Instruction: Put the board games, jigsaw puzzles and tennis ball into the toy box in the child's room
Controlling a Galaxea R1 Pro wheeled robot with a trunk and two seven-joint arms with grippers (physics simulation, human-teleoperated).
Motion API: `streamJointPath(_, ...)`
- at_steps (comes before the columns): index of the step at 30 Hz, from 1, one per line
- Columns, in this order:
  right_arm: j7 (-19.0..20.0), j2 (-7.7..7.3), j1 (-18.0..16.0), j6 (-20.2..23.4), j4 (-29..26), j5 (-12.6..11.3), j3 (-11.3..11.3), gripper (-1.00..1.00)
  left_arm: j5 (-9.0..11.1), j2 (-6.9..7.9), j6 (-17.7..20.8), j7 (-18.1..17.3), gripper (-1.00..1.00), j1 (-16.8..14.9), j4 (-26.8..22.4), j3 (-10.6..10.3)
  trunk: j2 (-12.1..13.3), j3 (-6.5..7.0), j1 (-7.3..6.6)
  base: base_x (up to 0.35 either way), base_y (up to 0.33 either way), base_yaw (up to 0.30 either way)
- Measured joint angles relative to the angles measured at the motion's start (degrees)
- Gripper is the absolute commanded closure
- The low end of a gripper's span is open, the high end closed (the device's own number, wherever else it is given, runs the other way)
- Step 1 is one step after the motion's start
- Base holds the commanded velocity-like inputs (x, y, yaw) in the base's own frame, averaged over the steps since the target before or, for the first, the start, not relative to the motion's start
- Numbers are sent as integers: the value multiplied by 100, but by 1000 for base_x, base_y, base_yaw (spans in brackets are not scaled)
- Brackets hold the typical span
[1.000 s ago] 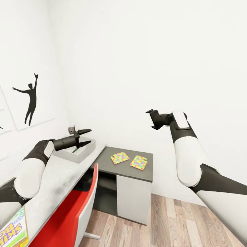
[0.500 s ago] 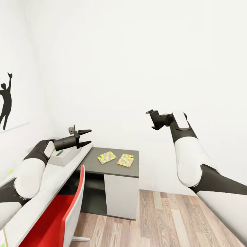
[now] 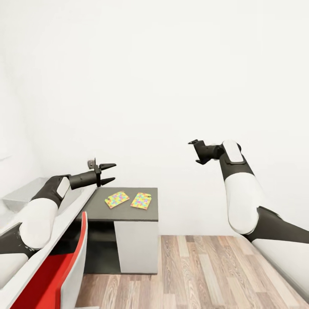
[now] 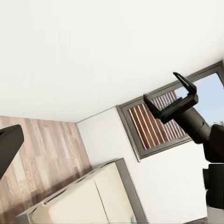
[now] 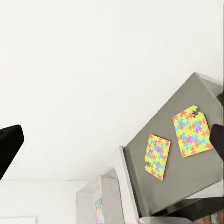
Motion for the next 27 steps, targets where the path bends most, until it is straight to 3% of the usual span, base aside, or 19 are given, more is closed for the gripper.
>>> streamJointPath(11,259,-153,565,103,0,31,81,-100,-11,-2,-93,-5,-100,46,-15,-7,0,0,0,0,0,-272)
streamJointPath(14,265,-158,651,96,-1,38,323,-100,-16,3,-263,-2,-100,52,-13,-8,0,0,0,0,0,-239)
streamJointPath(17,272,-160,764,72,-1,49,779,-100,-19,4,-462,-2,-100,65,-10,-9,0,0,0,0,0,-214)
streamJointPath(23,275,-154,1128,10,-6,64,1515,-100,-36,15,-569,16,-100,123,-10,-16,1,-1,0,0,0,-146)
streamJointPath(27,277,-152,1350,-52,-4,101,1866,-100,-48,29,-588,41,-100,180,-10,-27,0,0,0,0,0,-34)
